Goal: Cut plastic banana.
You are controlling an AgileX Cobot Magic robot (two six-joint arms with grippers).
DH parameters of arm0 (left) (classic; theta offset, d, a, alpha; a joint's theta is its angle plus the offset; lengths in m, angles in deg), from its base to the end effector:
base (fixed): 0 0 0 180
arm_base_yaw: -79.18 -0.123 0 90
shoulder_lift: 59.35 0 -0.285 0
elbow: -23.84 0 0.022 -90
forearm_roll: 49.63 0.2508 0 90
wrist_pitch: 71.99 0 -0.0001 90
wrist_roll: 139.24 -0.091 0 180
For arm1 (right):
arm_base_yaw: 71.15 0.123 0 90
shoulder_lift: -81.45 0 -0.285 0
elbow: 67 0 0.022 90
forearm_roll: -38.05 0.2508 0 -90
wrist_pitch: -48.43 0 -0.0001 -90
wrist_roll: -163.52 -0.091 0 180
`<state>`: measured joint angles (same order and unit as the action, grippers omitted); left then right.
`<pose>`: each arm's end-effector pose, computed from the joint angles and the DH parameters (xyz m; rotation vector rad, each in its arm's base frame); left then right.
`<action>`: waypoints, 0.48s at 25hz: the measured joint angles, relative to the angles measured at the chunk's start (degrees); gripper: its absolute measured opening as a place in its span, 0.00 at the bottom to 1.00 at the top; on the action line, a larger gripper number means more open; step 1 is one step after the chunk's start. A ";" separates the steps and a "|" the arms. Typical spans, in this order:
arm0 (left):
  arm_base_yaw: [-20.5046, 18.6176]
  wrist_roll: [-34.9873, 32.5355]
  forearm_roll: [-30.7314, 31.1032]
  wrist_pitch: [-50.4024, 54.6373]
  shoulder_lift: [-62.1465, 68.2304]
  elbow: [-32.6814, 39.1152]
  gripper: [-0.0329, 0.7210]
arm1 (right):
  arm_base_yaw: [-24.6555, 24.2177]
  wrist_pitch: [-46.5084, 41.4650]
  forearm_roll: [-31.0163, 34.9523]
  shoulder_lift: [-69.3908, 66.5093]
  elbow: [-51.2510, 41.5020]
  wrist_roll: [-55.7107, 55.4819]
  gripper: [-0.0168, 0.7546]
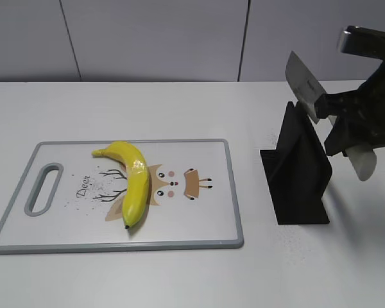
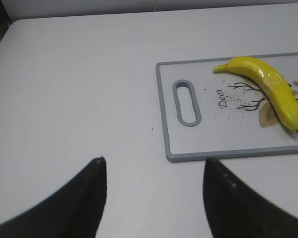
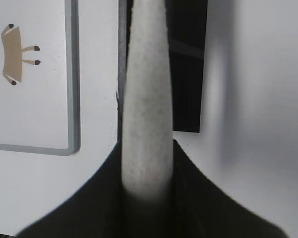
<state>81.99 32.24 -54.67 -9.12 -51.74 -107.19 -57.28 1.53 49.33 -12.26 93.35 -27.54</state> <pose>-0.0066 -0.0068 0.2727 0.2113 2.0711 -0.0453 0.2770 0.0818 0.2436 0.0857 2.8215 0.3366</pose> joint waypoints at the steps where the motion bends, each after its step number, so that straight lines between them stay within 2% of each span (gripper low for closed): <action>1: 0.00 0.00 0.00 0.00 0.00 0.05 0.83 | 0.00 0.00 0.00 0.25 0.00 0.01 0.23; 12: 0.00 -0.05 0.00 0.05 0.00 0.05 0.83 | 0.97 -1.14 -0.18 3.70 0.00 0.53 0.23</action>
<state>81.99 32.19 -54.67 -9.07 -51.74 -107.14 -56.31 0.38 49.15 -8.56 93.35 -27.01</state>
